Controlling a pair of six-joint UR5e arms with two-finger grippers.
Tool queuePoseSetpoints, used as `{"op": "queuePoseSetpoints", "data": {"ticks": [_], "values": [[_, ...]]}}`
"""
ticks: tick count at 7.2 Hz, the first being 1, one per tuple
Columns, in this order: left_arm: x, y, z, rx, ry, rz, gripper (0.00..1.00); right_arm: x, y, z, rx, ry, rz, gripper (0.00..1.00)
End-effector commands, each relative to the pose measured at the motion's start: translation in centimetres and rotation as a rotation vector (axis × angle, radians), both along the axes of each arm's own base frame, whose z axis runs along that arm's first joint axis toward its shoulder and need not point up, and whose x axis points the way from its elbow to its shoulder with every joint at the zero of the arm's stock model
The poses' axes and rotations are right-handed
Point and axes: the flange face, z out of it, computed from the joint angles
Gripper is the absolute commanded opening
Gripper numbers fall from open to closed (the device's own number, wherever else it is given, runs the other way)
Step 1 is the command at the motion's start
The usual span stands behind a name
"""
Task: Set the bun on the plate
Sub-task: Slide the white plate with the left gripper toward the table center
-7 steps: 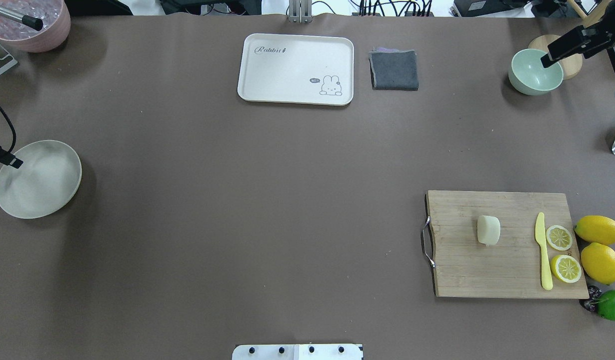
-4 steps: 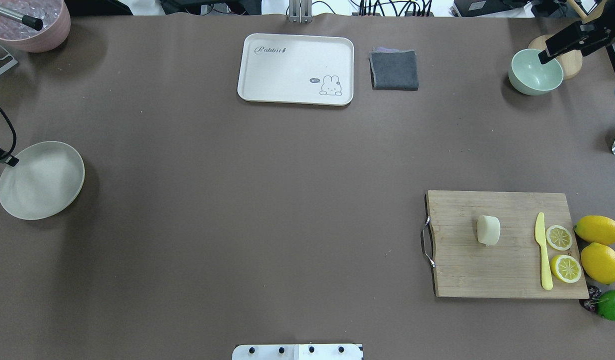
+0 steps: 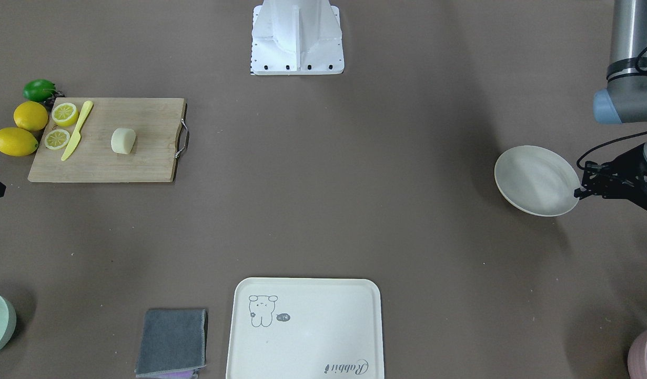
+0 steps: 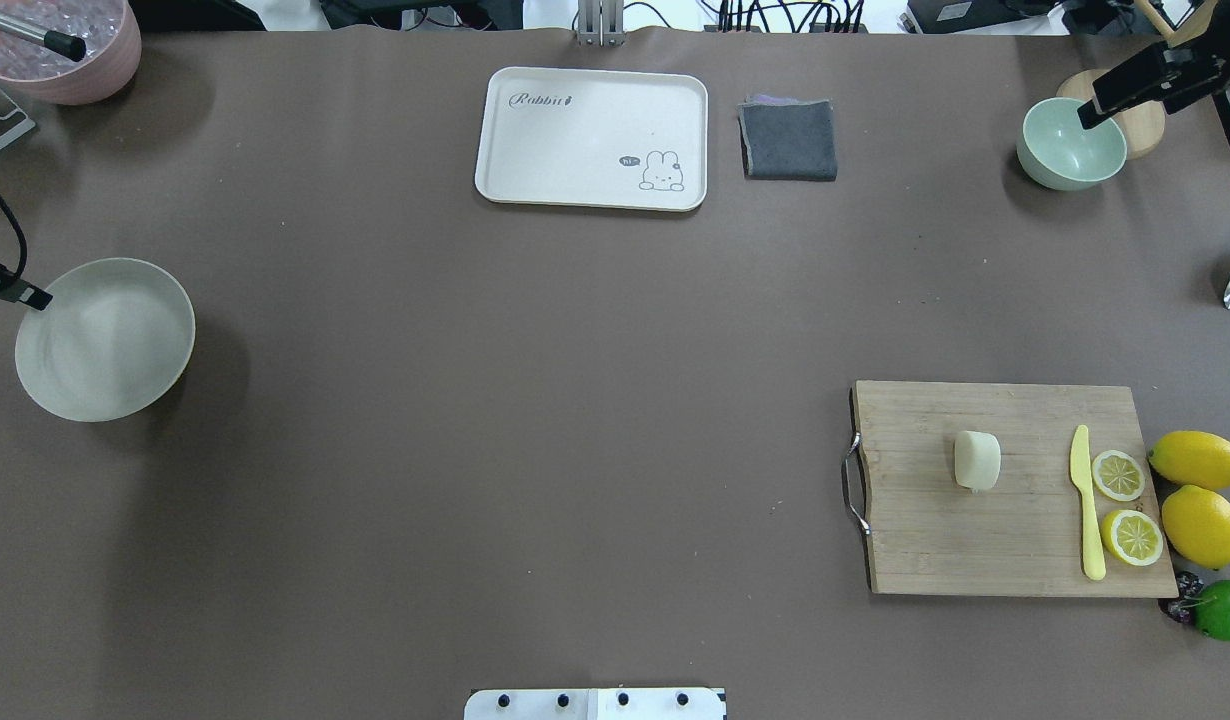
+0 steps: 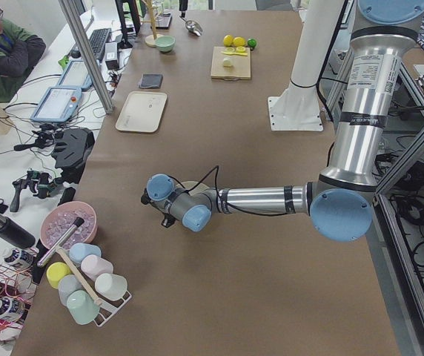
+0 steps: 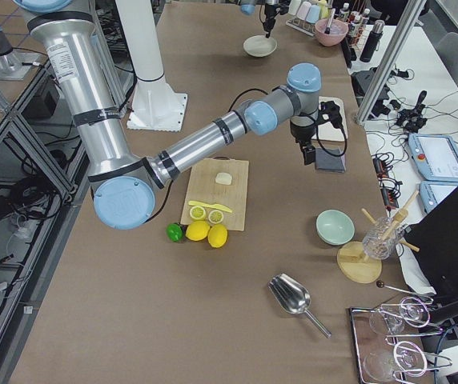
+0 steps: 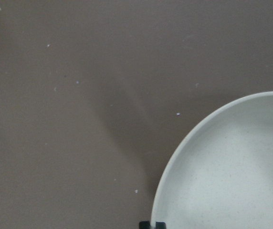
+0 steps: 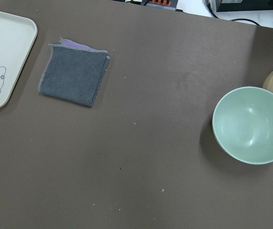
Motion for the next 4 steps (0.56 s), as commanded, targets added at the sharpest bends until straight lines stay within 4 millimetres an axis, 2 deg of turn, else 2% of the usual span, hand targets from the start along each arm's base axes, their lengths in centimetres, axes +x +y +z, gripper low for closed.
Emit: {"op": "queuePoseSetpoints", "data": {"ticks": [1, 2, 3, 4], "values": [[-1.5, -3.3, -5.9, -0.006, 0.091, -0.047, 0.0, -0.6, -0.2, 0.4, -0.011, 0.003, -0.008, 1.0], [-0.5, -5.1, -11.2, -0.029, 0.132, -0.09, 0.0, -0.8, 0.0, 0.1, -0.007, -0.012, -0.021, 1.0], [1.0, -5.7, -15.9, -0.051, 0.164, -0.117, 0.0, -1.4, 0.1, -0.3, -0.011, -0.034, -0.041, 1.0], [3.6, -5.1, -20.3, -0.054, 0.195, -0.107, 0.0, -2.3, 0.2, 0.1, -0.017, -0.029, -0.055, 1.0]]}}
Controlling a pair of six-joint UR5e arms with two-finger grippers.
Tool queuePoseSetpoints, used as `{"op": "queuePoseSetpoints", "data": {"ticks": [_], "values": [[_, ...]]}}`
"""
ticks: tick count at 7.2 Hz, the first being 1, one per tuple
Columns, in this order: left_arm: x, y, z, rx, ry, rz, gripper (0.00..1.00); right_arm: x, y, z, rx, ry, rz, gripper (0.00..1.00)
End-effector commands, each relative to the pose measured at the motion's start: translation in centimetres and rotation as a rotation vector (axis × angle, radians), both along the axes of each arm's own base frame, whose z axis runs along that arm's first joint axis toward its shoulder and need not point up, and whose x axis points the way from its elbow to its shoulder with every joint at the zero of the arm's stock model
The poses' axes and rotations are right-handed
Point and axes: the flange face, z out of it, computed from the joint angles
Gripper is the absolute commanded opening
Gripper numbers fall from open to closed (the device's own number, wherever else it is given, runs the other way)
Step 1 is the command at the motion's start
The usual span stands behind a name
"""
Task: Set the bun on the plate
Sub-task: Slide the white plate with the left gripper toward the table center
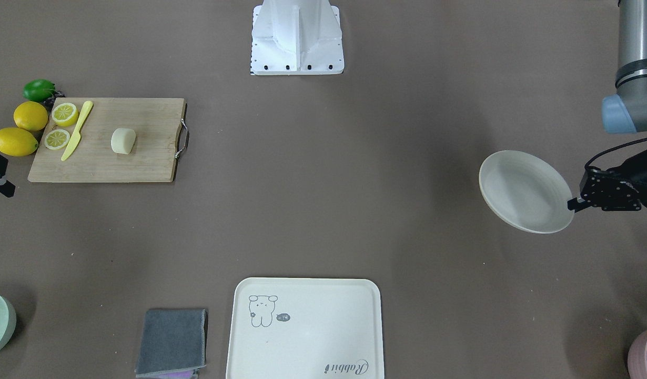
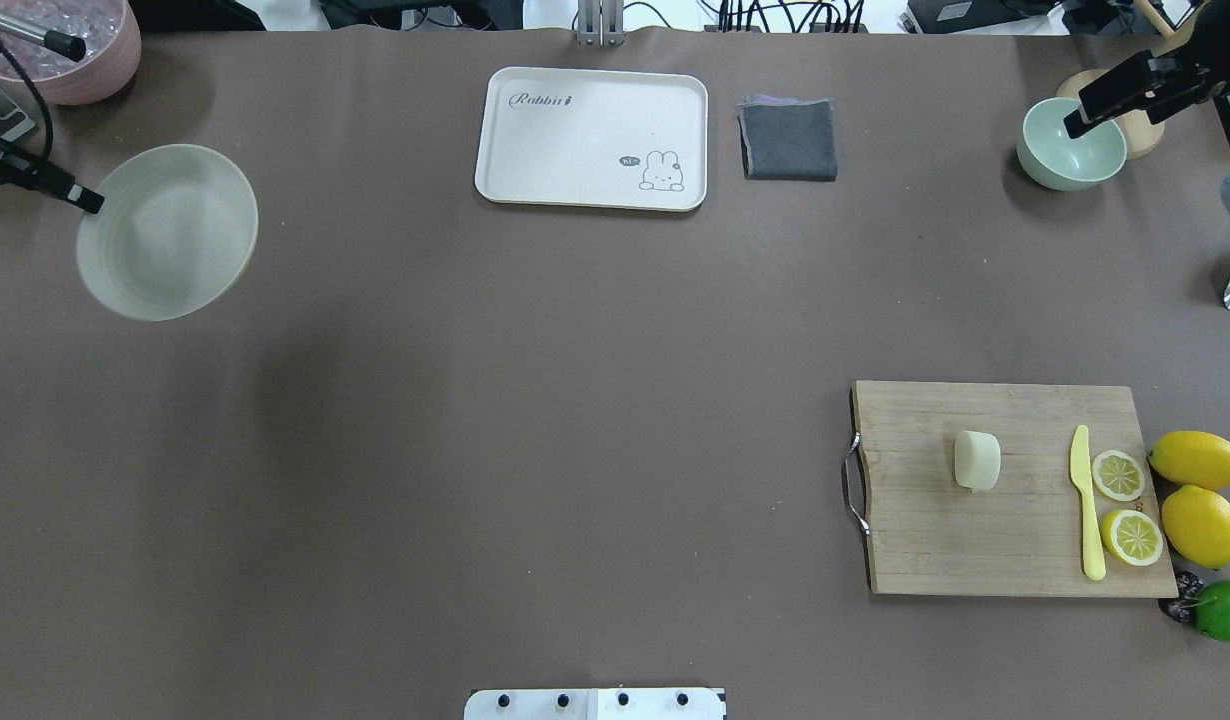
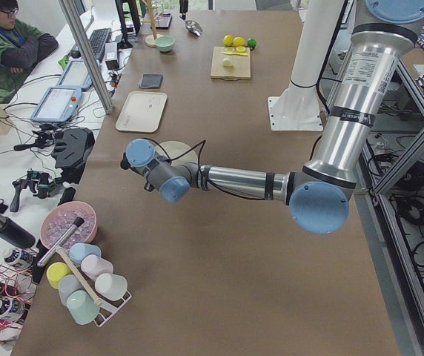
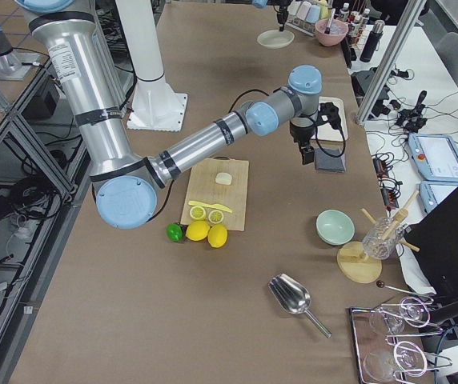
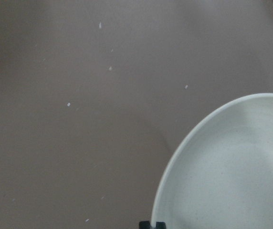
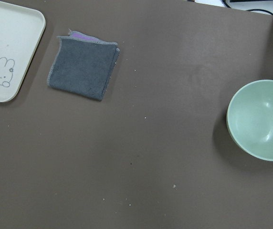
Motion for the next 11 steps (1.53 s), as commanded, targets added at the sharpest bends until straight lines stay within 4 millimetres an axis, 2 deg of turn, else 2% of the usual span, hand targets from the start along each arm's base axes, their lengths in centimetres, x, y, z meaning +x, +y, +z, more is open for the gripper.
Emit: {"op": "queuePoseSetpoints", "data": {"ticks": [1, 2, 3, 4, 5, 6, 8, 9, 11], "values": [[4.7, 1.1, -9.2, -0.013, 0.064, -0.003, 0.0, -1.2, -0.1, 0.3, -0.006, -0.005, -0.023, 1.0], [7.0, 1.5, -12.3, -0.018, 0.048, -0.078, 0.0, -1.8, -0.2, 0.6, -0.014, -0.004, -0.032, 1.0], [12.5, 3.9, -14.4, -0.013, 0.036, -0.086, 0.0, -2.9, 0.0, 0.7, -0.016, -0.003, -0.049, 1.0], [16.3, 5.2, -16.8, -0.026, 0.036, -0.139, 0.0, -3.5, 0.0, 0.7, -0.015, -0.003, -0.059, 1.0], [20.5, 7.0, -18.1, -0.039, 0.031, -0.175, 0.0, -3.5, 0.1, 0.6, -0.012, -0.004, -0.059, 1.0], [24.3, 9.4, -18.6, -0.036, 0.021, -0.193, 0.0, -3.5, 0.1, 0.6, -0.012, -0.004, -0.059, 1.0], [30.5, 14.3, -20.4, -0.062, 0.036, -0.222, 0.0, -3.5, 0.0, 0.5, -0.008, -0.001, -0.058, 1.0], [33.3, 16.9, -20.3, -0.045, 0.024, -0.223, 0.0, -3.5, 0.0, 0.2, -0.007, -0.008, -0.061, 1.0], [36.9, 20.6, -20.3, -0.058, 0.019, -0.221, 0.0, -3.5, 0.1, 0.1, -0.005, -0.009, -0.06, 1.0]]}}
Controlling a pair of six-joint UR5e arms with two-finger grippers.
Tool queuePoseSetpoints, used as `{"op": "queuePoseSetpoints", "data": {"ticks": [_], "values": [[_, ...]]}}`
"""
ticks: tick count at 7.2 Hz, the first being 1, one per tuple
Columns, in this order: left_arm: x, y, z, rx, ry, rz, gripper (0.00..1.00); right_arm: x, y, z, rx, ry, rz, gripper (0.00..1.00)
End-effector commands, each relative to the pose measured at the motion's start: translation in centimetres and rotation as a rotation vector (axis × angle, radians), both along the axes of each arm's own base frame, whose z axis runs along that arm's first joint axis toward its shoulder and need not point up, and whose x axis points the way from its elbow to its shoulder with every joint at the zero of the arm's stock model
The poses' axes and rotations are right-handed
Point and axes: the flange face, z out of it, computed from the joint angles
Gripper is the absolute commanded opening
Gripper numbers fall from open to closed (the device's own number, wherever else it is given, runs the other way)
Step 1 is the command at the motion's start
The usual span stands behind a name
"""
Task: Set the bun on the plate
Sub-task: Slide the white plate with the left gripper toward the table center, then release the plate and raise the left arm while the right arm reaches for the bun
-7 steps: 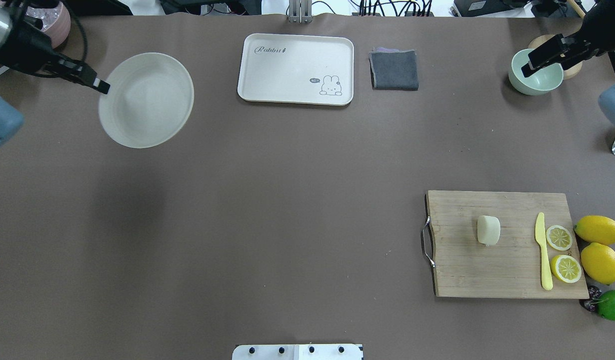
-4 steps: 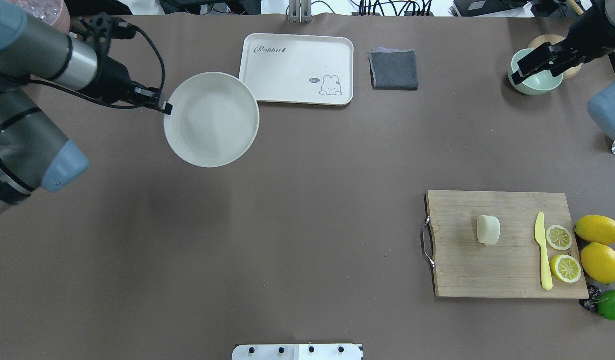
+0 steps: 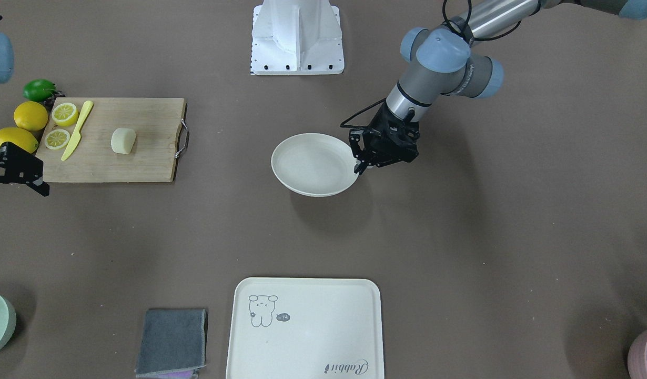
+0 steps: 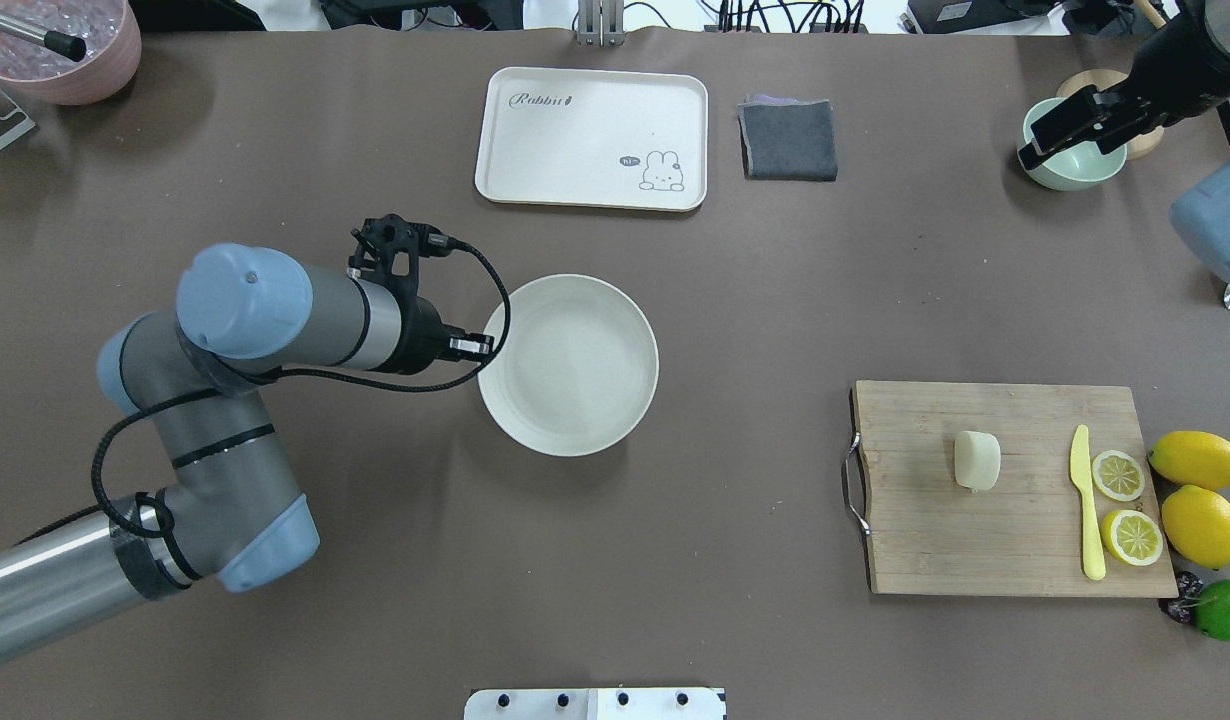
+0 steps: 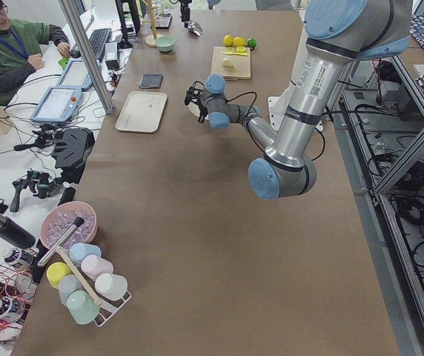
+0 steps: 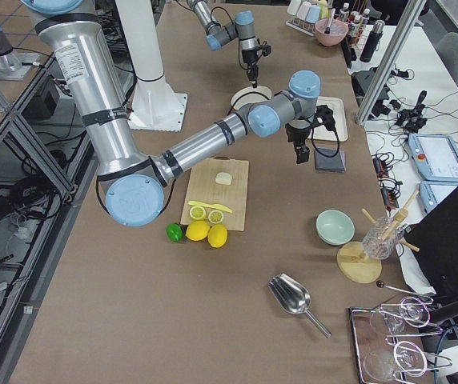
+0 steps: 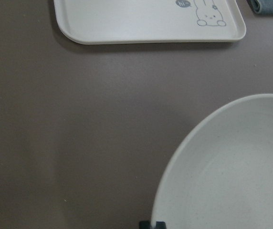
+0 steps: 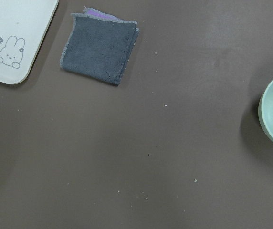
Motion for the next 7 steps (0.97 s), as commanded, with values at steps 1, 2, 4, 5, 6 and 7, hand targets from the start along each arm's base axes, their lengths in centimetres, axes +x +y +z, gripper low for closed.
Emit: {"op": "queuePoseSetpoints", "data": {"ticks": [1, 2, 4, 5, 6, 7], "values": [[3.2, 3.4, -0.3, -0.009, 0.002, 0.016, 0.0, 0.0, 0.1, -0.2, 0.005, -0.003, -0.001, 1.0], [3.2, 3.5, -1.0, -0.005, 0.014, 0.017, 0.43, 0.1, 0.2, -0.1, 0.003, -0.002, 0.0, 1.0], [2.0, 1.6, -2.3, 0.011, 0.029, -0.025, 0.97, 0.2, 0.3, 0.3, -0.004, 0.002, 0.003, 1.0], [-0.1, -0.5, -2.7, 0.015, 0.036, -0.055, 0.97, 0.2, 0.3, 0.3, -0.003, 0.001, 0.003, 1.0], [-3.0, -3.2, -2.7, -0.003, 0.041, -0.064, 0.97, 0.3, 0.4, 0.2, 0.001, 0.005, 0.006, 1.0], [-7.1, -6.5, -2.4, -0.009, 0.046, -0.052, 0.97, 0.3, 0.6, 0.7, -0.015, 0.003, 0.001, 1.0]]}}
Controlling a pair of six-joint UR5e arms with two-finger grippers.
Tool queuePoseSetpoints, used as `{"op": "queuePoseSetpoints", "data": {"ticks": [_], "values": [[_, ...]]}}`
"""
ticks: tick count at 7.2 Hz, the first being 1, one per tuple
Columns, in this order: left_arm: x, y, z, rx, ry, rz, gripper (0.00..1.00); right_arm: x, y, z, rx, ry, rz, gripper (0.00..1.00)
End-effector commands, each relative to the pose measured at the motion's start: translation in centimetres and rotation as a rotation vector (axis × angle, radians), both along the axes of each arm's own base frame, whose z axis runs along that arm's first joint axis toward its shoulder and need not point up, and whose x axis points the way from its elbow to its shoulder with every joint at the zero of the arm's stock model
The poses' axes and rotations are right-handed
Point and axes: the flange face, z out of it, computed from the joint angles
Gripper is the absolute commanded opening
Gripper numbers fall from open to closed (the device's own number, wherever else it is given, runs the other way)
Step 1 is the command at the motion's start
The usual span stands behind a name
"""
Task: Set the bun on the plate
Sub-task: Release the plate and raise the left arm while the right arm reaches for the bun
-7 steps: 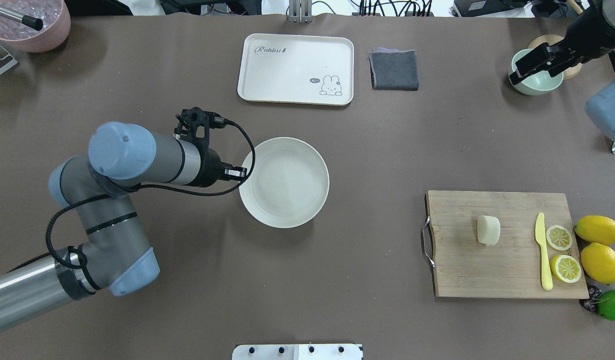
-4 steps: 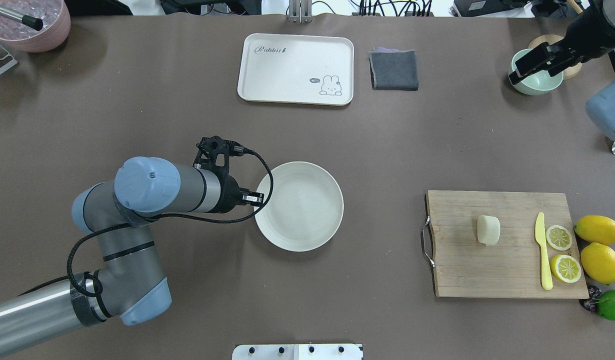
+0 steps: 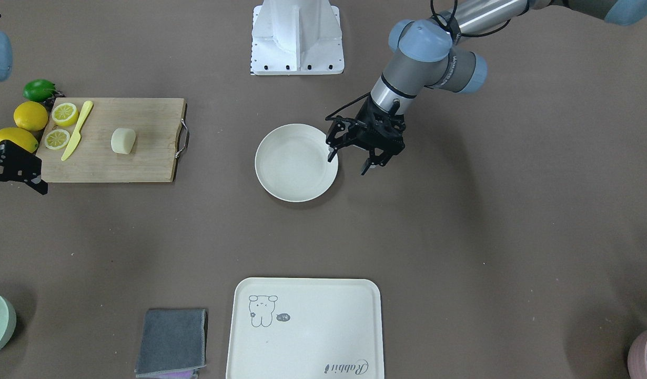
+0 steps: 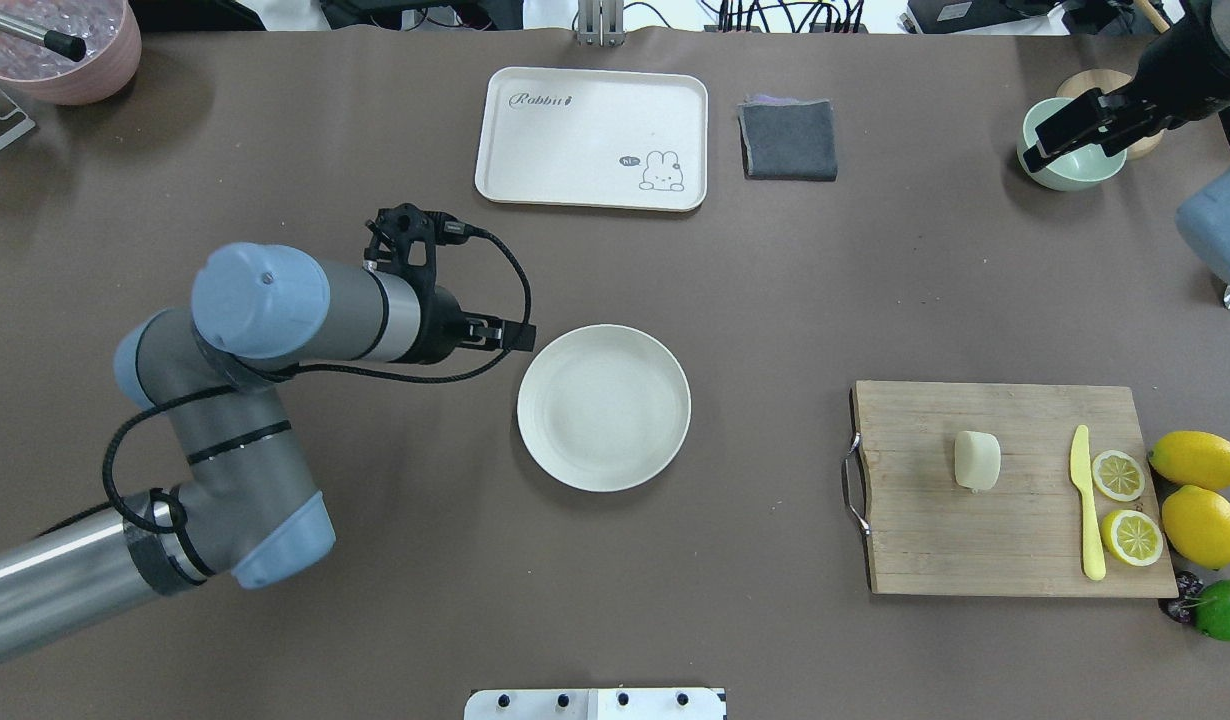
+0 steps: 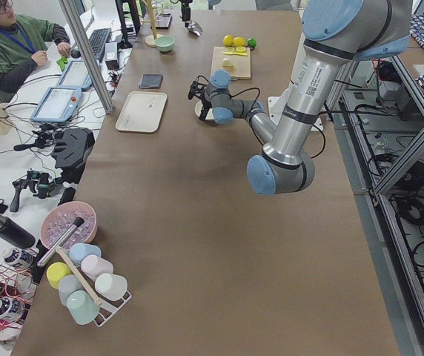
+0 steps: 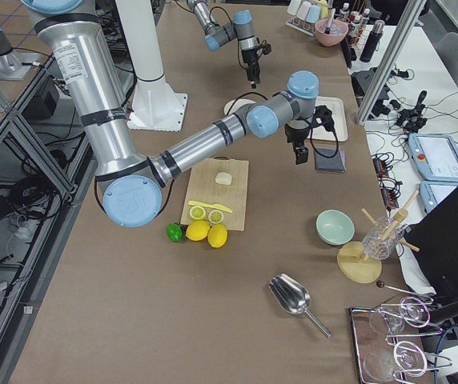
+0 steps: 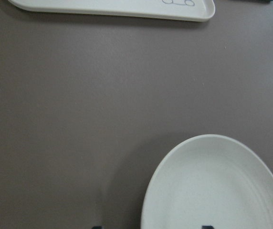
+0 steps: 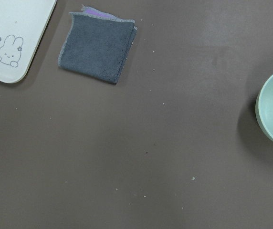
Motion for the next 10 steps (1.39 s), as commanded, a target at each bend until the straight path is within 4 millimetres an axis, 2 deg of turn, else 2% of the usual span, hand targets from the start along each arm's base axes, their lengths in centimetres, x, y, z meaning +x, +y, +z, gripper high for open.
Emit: {"op": "queuePoseSetpoints", "data": {"ticks": [1, 2, 3, 4, 5, 6, 7, 8, 10], "values": [[-7.9, -6.5, 1.2, 0.041, -0.031, -0.006, 0.97, -0.4, 1.1, 1.7, -0.031, -0.001, -0.02, 1.0], [-11.0, -9.4, 2.6, 0.08, -0.104, -0.011, 0.97, -1.2, 2.1, 3.4, -0.071, 0.008, -0.036, 1.0], [-14.6, -12.2, 3.9, 0.088, -0.157, -0.009, 0.97, -2.6, 4.3, 5.0, -0.097, 0.004, -0.076, 1.0], [-17.1, -14.0, 4.9, 0.115, -0.19, -0.022, 0.97, -3.5, 6.3, 6.4, -0.119, 0.013, -0.107, 1.0], [-17.8, -14.6, 5.5, 0.108, -0.198, -0.033, 0.97, -4.3, 8.3, 7.0, -0.142, 0.021, -0.118, 1.0], [-18.0, -14.5, 5.1, 0.116, -0.195, -0.038, 0.97, -6.3, 10.4, 7.4, -0.206, 0.033, -0.118, 1.0], [-18.3, -14.5, 4.8, 0.125, -0.194, -0.05, 0.97, -8.9, 13.6, 6.6, -0.251, 0.064, -0.103, 1.0], [-18.7, -14.5, 5.3, 0.12, -0.199, -0.053, 0.97, -12.0, 15.2, 5.8, -0.291, 0.085, -0.09, 1.0], [-19.7, -12.9, 6.4, 0.116, -0.199, -0.054, 0.97, -15.3, 17.6, 6.4, -0.312, 0.168, -0.038, 1.0]]}}
